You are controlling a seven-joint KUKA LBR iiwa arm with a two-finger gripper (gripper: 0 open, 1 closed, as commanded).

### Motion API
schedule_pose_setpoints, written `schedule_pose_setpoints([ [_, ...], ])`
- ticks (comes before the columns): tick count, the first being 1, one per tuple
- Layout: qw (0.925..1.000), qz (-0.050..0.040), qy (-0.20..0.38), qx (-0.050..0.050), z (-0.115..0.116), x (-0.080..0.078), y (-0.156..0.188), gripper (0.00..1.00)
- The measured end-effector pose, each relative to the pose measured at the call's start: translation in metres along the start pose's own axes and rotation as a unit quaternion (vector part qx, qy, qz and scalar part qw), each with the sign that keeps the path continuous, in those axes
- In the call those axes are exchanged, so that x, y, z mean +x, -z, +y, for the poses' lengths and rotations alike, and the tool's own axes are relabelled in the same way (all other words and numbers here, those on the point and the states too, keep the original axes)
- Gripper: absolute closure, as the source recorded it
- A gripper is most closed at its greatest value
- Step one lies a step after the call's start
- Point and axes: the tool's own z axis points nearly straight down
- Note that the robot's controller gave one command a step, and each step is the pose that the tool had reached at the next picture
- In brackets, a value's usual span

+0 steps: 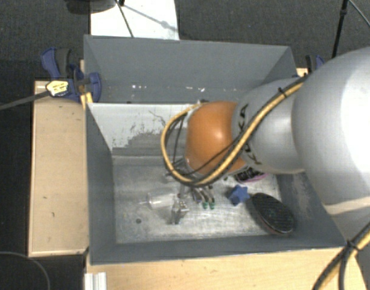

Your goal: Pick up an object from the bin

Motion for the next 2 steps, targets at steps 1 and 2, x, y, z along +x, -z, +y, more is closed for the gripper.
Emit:
schedule_pose_setpoints([
  [1,1.0000,-0.0029,0.000,-0.001,0.002,-0.001,0.004,1.00],
  [2,0.9813,-0.0025,0.192,0.000,-0.008,0.009,0.004,1.00],
])
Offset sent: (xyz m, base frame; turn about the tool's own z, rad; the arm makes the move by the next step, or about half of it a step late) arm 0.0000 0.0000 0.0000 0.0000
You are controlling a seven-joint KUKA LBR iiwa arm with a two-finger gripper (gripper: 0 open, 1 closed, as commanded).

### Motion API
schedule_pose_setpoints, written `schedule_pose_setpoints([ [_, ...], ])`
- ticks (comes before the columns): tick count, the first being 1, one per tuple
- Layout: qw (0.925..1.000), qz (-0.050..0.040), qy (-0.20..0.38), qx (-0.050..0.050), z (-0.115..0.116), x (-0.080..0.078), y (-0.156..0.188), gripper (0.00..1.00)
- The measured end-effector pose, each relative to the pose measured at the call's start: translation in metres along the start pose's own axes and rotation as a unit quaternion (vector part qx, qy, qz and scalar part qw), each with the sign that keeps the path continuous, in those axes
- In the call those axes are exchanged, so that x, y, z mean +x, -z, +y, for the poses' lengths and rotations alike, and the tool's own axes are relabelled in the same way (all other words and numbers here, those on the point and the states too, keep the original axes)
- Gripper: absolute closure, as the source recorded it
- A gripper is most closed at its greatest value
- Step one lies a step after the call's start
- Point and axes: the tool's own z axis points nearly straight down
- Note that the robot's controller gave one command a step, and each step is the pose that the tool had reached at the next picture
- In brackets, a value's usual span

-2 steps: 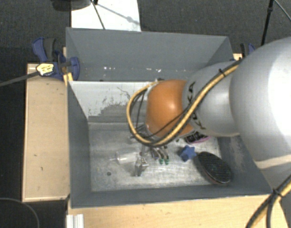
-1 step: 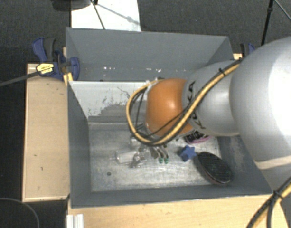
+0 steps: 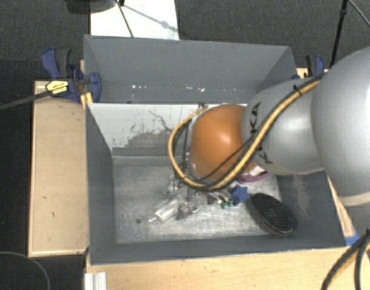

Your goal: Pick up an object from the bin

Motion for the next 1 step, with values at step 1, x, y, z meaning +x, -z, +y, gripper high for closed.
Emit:
schedule_pose_setpoints([
  [1,0.9996,0.0004,-0.029,0.001,-0.0101,-0.0055,0.1714,1.00],
])
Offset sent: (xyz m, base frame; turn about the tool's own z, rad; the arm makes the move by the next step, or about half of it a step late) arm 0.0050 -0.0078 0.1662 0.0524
